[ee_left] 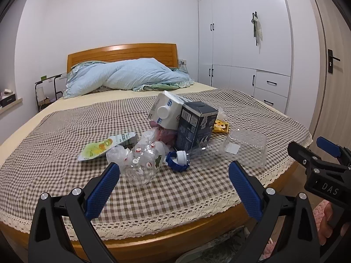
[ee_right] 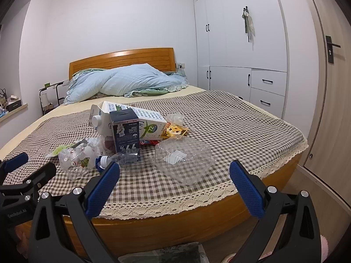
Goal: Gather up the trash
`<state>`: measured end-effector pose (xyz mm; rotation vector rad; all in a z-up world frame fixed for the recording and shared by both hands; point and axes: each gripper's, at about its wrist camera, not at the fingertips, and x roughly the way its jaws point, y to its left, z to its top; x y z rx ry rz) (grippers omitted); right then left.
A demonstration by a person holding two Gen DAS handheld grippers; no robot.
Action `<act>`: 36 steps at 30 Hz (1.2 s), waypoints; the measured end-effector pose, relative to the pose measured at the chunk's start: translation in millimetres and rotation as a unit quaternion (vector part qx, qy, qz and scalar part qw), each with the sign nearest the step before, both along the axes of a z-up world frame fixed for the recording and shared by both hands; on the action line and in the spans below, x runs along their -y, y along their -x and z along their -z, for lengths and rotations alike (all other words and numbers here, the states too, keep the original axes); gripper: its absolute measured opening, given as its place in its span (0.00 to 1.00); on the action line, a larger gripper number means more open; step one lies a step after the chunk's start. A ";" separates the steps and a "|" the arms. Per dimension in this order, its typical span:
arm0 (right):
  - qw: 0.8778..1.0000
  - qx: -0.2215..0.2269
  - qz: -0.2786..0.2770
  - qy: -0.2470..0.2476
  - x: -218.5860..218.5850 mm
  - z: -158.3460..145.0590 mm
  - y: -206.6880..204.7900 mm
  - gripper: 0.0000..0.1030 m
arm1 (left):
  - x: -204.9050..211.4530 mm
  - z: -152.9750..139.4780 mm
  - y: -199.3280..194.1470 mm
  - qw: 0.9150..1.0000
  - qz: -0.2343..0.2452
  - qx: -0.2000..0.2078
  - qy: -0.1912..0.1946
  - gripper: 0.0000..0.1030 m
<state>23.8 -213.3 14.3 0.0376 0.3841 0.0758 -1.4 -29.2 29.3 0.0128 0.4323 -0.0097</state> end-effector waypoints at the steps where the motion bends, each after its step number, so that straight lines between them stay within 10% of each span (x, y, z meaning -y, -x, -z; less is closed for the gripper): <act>1: 1.000 0.001 -0.002 -0.001 0.6 -0.3 -1.1 0.94 | 0.5 -1.5 -0.9 1.000 -0.001 0.001 -0.002 0.93; 36: 0.998 -0.036 0.003 -0.057 74.9 23.1 -93.4 0.94 | 15.6 -25.4 -95.8 0.996 0.028 -0.050 -0.066 0.93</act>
